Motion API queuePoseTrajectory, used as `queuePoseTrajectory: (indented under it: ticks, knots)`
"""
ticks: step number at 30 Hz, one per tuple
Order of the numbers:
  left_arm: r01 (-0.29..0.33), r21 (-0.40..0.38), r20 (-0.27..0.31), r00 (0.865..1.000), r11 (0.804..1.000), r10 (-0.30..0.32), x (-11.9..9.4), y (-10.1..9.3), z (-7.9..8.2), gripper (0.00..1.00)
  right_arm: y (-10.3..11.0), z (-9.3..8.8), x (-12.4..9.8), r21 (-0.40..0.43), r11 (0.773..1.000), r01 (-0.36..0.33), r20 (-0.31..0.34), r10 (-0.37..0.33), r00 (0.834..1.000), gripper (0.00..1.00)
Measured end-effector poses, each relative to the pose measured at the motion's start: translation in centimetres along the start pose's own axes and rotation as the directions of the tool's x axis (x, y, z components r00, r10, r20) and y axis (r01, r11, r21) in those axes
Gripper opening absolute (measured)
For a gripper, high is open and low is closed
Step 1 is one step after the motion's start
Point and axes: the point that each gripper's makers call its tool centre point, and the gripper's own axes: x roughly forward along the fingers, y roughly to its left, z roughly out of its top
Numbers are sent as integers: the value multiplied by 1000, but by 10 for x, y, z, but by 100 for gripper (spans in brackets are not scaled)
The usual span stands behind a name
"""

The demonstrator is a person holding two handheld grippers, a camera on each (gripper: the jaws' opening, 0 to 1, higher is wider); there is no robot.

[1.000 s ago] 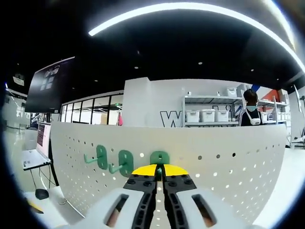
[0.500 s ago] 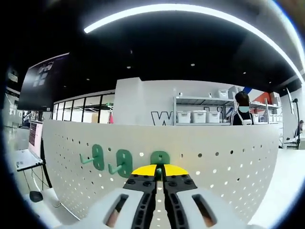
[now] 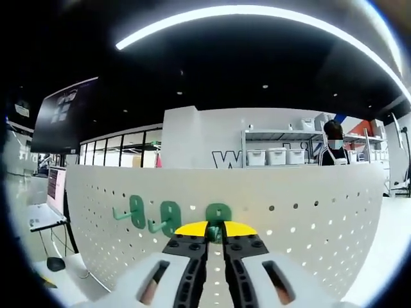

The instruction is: Insert the hook assembly into the mounting plate slot until the hook locks in place.

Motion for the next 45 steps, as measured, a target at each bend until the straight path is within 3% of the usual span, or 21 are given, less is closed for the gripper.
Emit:
queuePoseTrajectory:
  ticks: [12, 20, 25, 35, 45]
  knots:
    - [11, -2, -2, 1000, 1000, -11, 2, -3, -1, 81, 6, -12, -10, 14, 996, -86, -33, 86, 996, 21]
    - [21, -3, -10, 1000, 1000, -21, 4, -6, -3, 82, 12, -12, -16, 42, 985, -168, -11, 168, 986, 42]
    - [20, -4, -12, 1000, 1000, -20, 3, -6, -3, 82, 21, -12, -21, 55, 975, -217, 12, 217, 976, 49]
    - [22, -15, -4, 1000, 1000, -22, 2, -8, -3, 83, 35, -12, -25, 35, 959, -280, 10, 280, 960, 57]
    - [19, -19, -5, 1000, 1000, -19, 2, -7, -3, 83, 37, -15, -29, 41, 956, -292, 0, 292, 956, 57]
